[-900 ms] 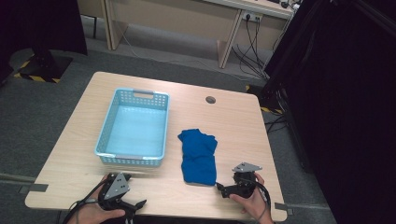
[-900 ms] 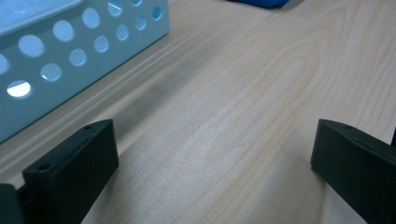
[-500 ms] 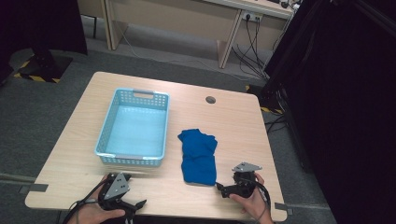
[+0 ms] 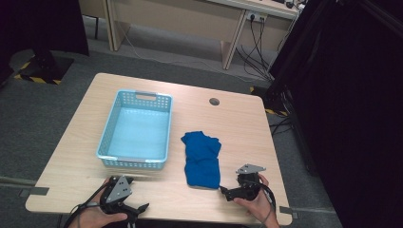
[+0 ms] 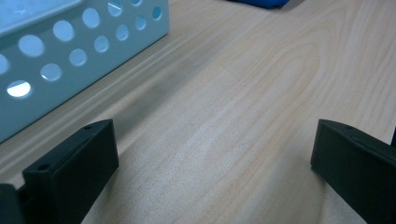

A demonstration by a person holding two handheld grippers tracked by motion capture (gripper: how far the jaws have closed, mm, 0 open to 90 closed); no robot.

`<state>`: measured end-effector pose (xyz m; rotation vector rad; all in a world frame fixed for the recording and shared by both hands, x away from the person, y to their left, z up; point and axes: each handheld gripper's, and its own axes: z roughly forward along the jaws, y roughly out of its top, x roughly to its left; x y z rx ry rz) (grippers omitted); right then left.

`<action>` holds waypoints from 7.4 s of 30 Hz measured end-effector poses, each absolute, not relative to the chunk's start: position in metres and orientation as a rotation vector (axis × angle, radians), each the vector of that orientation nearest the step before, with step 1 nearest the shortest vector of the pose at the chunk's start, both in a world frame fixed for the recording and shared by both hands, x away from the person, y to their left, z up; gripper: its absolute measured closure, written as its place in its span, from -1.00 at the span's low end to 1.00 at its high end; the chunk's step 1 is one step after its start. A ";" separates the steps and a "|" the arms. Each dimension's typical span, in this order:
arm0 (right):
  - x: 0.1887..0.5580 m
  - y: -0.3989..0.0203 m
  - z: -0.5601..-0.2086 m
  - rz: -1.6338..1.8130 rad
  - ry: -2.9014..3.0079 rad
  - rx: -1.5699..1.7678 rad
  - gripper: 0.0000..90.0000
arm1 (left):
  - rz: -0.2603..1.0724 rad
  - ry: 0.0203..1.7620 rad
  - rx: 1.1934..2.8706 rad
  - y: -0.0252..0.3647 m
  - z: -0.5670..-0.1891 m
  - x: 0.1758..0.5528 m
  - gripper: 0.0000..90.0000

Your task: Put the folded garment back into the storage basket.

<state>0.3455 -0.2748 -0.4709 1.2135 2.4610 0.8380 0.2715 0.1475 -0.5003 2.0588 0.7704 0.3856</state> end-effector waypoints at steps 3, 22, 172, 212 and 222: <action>0.346 -0.275 -0.470 0.862 2.472 1.213 -0.96 | 0.386 0.771 2.059 0.148 -0.500 0.272 -1.00; 0.350 -0.265 -0.457 0.938 2.447 1.169 -0.95 | 0.386 0.771 2.059 0.147 -0.500 0.272 -1.00; 0.432 -0.179 -0.464 0.930 2.523 1.091 -0.25 | 0.383 0.772 2.056 0.148 -0.500 0.272 -1.00; 0.421 -0.191 -0.408 1.167 2.401 1.165 0.54 | 0.382 0.773 2.055 0.148 -0.500 0.272 -1.00; 0.424 -0.197 -0.396 1.210 2.381 1.189 0.54 | 0.377 0.779 2.048 0.148 -0.500 0.272 -1.00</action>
